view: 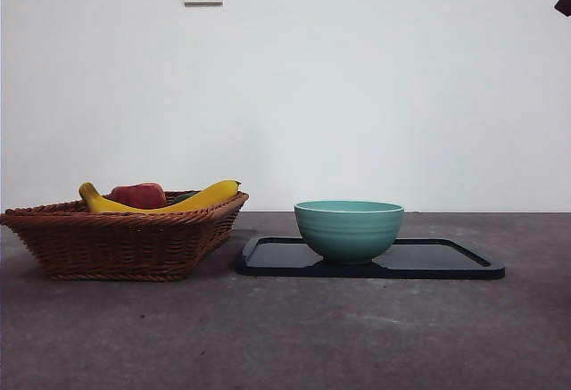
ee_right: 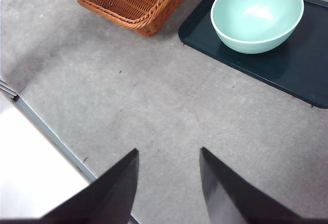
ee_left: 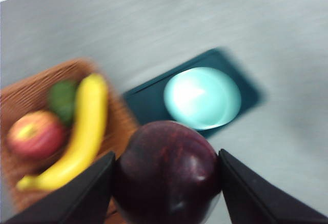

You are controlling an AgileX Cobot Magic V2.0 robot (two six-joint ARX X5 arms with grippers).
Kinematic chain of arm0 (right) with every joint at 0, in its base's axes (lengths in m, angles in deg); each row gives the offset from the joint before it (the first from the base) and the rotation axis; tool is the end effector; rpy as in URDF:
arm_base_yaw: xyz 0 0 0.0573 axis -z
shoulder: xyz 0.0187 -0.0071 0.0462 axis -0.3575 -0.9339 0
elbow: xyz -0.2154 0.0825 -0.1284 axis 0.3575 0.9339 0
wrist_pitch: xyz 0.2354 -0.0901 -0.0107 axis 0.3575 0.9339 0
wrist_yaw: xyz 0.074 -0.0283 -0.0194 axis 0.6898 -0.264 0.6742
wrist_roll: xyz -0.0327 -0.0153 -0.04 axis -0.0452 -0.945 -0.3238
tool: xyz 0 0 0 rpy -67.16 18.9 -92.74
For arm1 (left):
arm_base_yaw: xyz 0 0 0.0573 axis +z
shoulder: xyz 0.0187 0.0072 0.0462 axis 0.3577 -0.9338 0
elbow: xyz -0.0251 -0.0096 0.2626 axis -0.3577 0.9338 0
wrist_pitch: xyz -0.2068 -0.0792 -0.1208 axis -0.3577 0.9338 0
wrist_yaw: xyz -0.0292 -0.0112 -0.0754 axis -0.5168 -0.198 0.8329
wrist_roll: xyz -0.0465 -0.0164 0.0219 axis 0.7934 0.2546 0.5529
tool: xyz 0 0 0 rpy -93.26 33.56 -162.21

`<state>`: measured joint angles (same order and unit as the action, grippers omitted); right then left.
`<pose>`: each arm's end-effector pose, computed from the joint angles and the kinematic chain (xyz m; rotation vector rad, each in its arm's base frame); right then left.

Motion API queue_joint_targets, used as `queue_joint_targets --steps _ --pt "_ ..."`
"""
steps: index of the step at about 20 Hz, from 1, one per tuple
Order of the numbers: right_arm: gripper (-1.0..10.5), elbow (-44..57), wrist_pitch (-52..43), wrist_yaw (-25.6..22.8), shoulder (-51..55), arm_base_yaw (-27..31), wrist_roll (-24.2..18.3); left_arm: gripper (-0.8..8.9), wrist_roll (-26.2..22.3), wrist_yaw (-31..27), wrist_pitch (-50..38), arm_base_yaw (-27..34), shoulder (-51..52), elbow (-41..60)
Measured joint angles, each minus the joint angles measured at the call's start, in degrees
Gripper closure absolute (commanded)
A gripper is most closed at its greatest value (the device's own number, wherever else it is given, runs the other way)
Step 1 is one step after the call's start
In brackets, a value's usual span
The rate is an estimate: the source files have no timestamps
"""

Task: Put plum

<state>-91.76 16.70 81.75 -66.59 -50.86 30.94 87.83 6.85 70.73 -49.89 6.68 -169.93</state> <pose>0.0970 0.0661 0.3015 0.0571 0.7548 0.7458 0.2305 -0.1298 0.4059 0.1642 0.6970 -0.5581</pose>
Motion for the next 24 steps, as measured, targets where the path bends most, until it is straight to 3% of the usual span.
queue_joint_targets --steps 2,8,14,24 --pt "7.6 0.0 0.0 0.0 0.0 0.0 0.0 5.69 0.0 -2.9 -4.4 1.2 0.2 7.1" --pt "7.6 0.0 0.0 0.0 0.0 0.0 0.0 5.70 0.1 -3.0 -22.1 5.3 0.2 22.5" --pt "7.6 0.0 -0.9 0.0 0.0 0.0 0.0 5.70 0.1 -3.0 -34.2 8.6 0.1 34.2" --pt "7.6 0.0 -2.0 0.0 0.0 0.0 0.0 5.70 -2.4 -3.0 -40.6 8.8 -10.8 35.6"
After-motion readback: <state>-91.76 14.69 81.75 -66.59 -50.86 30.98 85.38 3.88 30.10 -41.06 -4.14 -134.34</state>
